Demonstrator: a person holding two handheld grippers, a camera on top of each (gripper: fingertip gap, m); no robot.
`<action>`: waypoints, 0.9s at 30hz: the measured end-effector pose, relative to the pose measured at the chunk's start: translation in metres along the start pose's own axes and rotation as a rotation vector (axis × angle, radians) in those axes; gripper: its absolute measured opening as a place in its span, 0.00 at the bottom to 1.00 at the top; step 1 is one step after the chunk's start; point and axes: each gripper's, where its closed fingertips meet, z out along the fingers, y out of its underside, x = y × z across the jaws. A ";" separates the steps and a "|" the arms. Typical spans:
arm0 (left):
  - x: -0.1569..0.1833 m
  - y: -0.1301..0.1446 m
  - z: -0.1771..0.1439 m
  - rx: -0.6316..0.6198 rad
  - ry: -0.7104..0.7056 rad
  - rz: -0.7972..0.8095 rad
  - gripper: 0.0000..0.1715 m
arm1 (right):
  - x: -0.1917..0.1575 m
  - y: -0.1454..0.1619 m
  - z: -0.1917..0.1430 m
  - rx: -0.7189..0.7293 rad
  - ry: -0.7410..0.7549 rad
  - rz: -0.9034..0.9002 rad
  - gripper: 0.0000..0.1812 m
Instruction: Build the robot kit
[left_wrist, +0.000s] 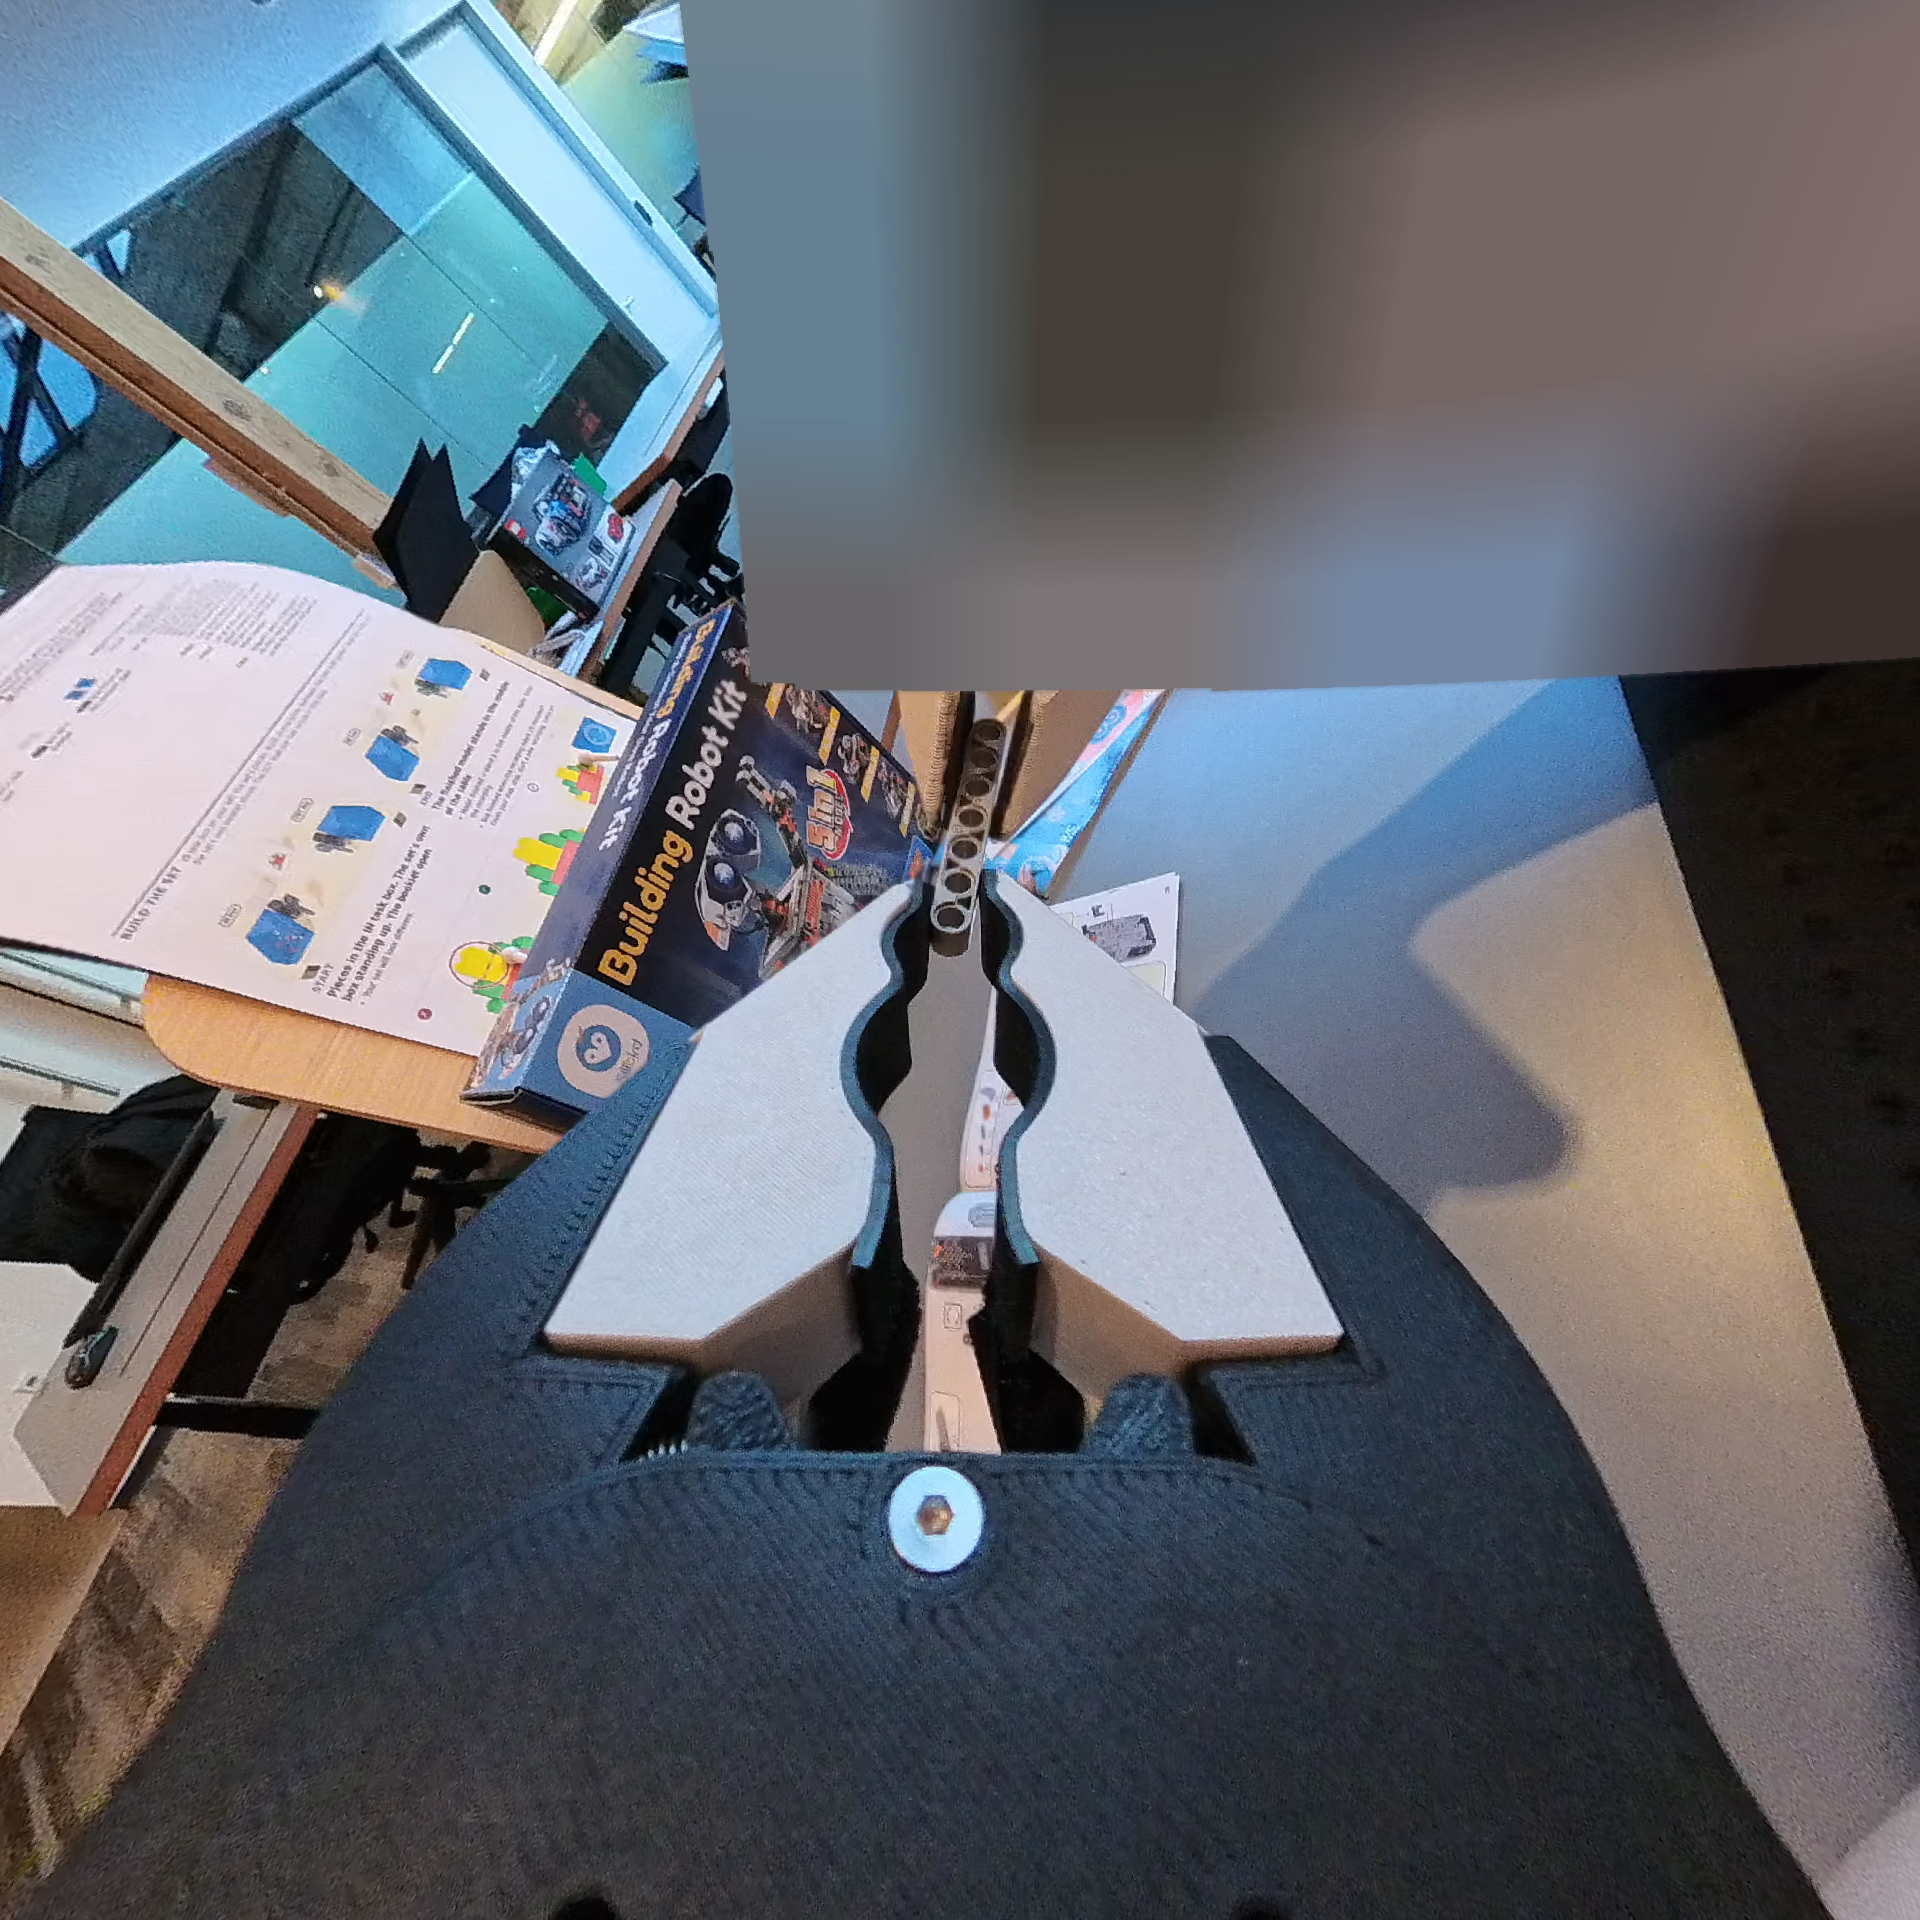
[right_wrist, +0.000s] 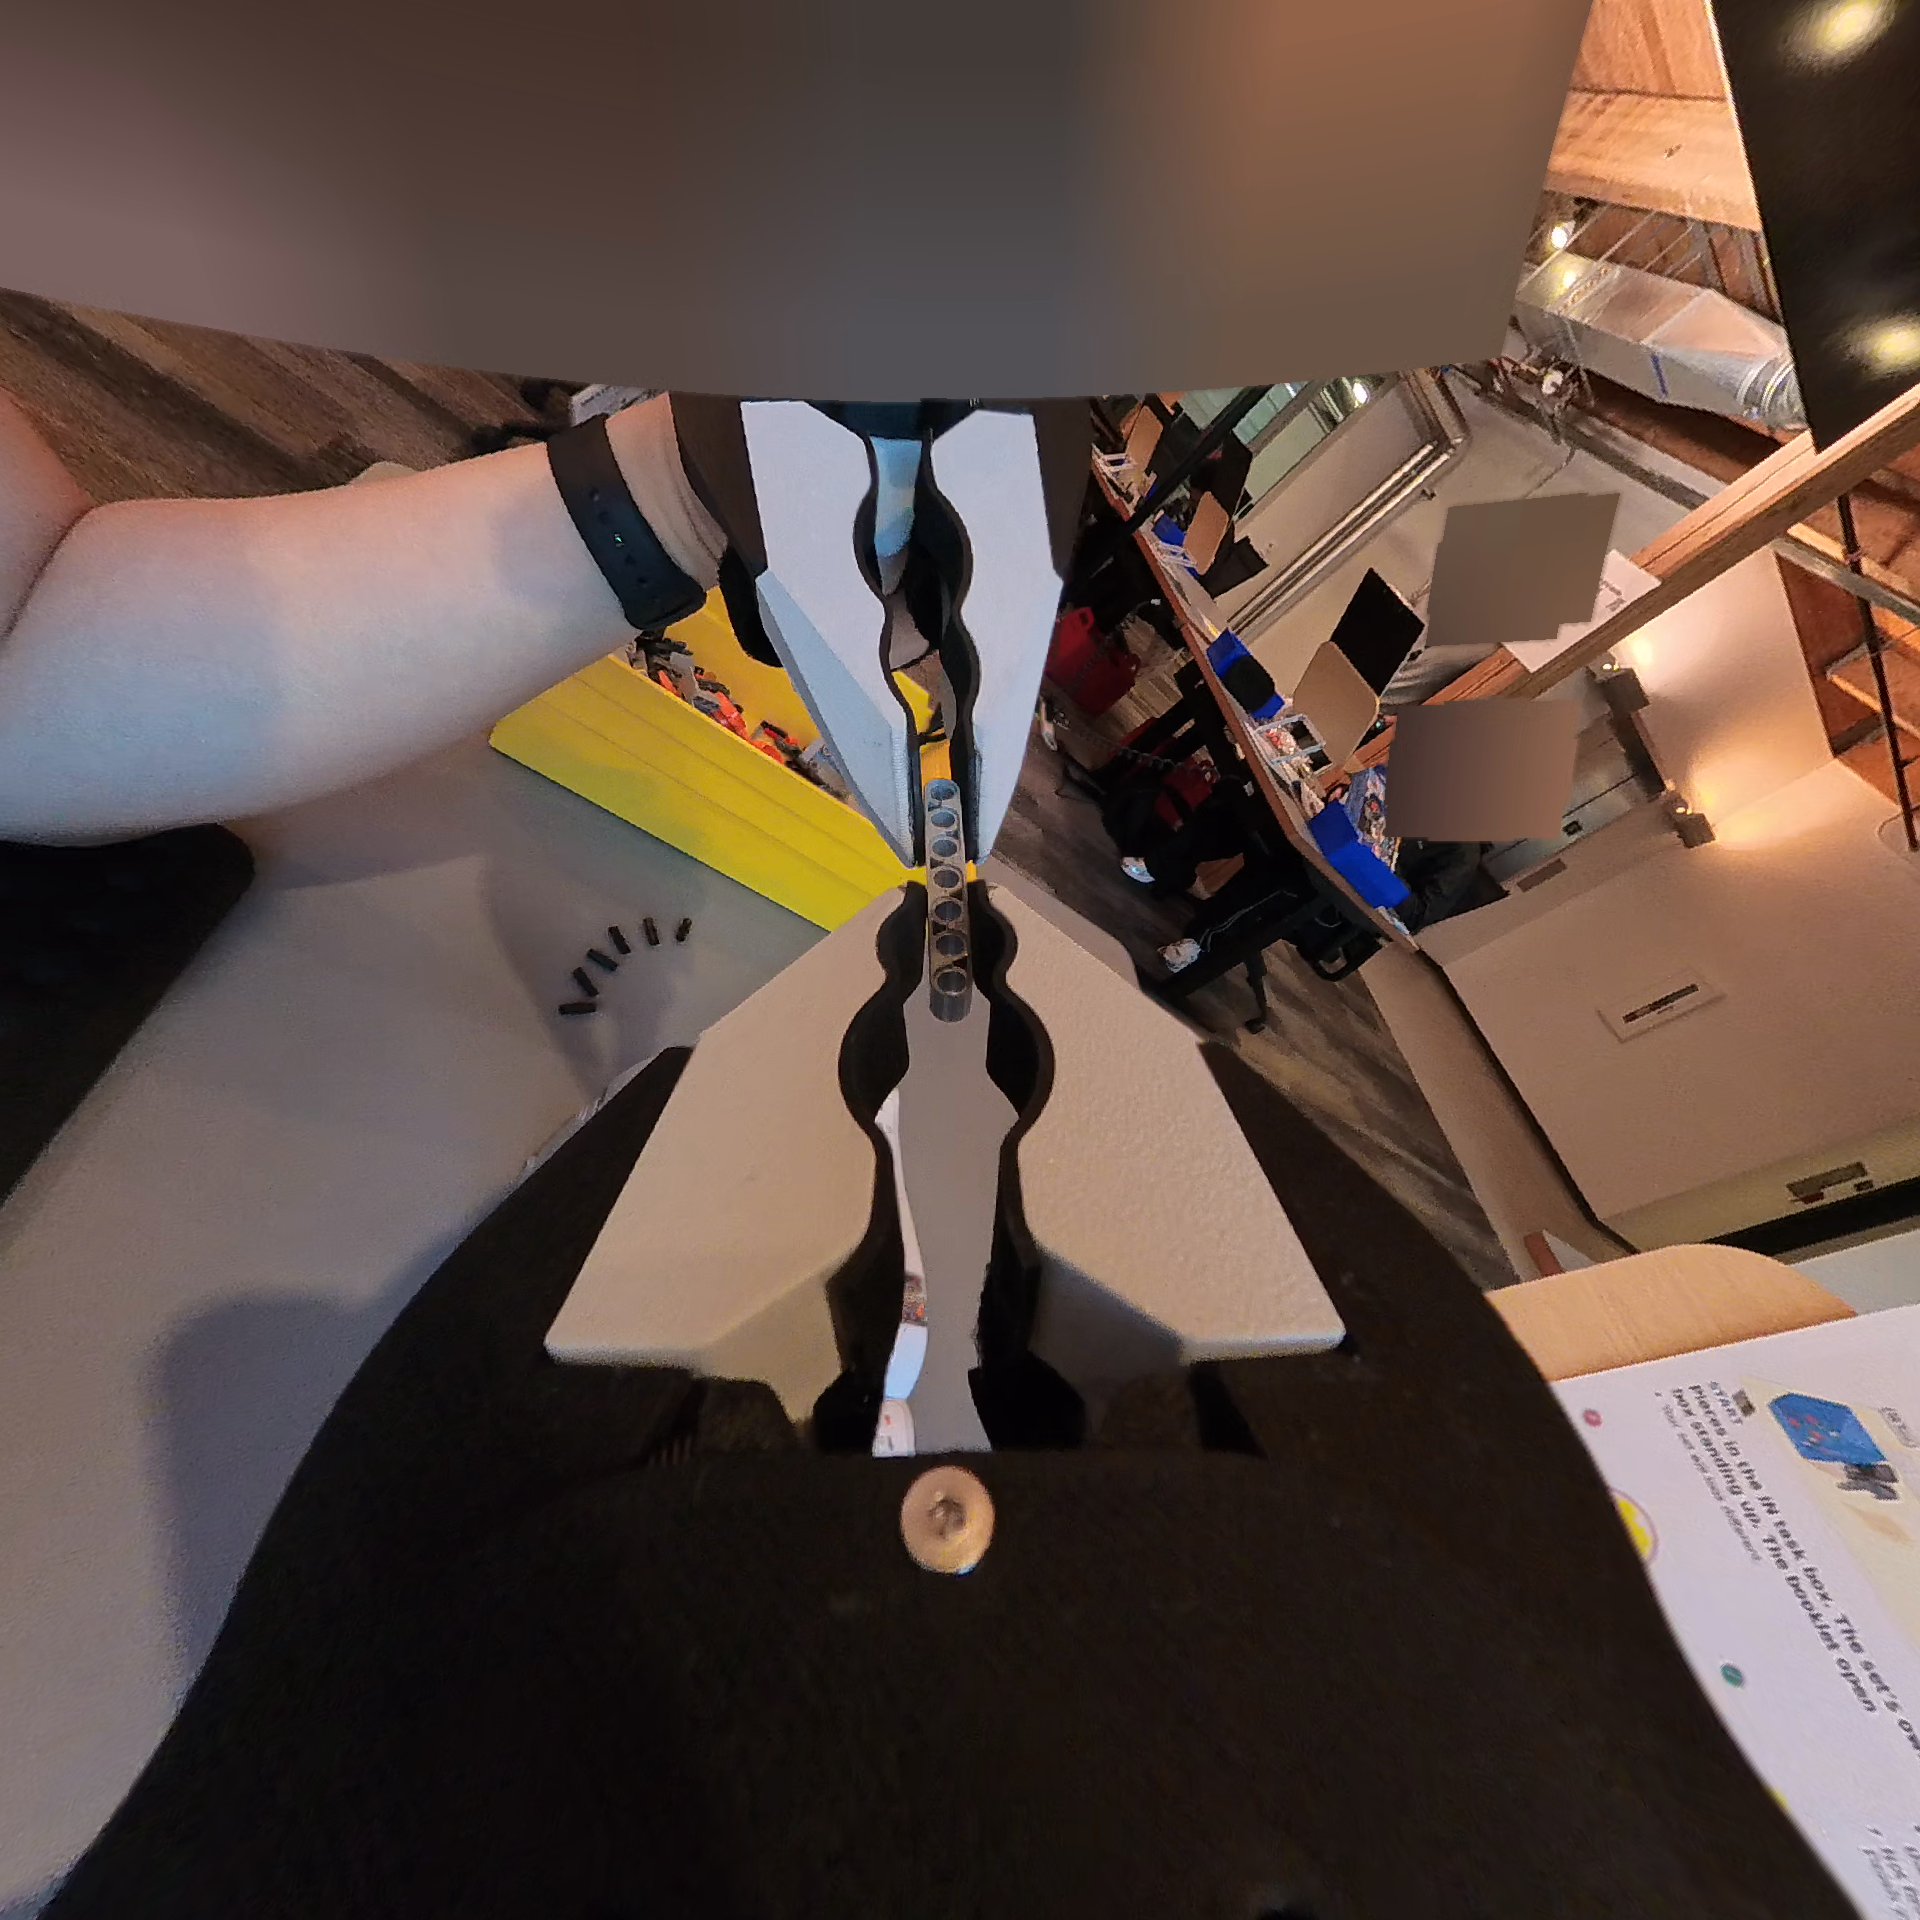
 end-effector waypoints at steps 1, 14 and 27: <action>0.000 0.002 0.000 -0.004 0.006 -0.006 0.04 | 0.000 0.001 0.001 0.000 0.000 0.009 0.04; -0.056 0.094 -0.135 -0.412 -0.374 -0.250 0.03 | 0.020 0.004 -0.019 0.085 0.056 0.095 0.11; 0.051 0.339 -0.300 -1.079 -0.323 -0.984 0.03 | 0.017 0.051 -0.004 -0.058 0.041 0.154 0.11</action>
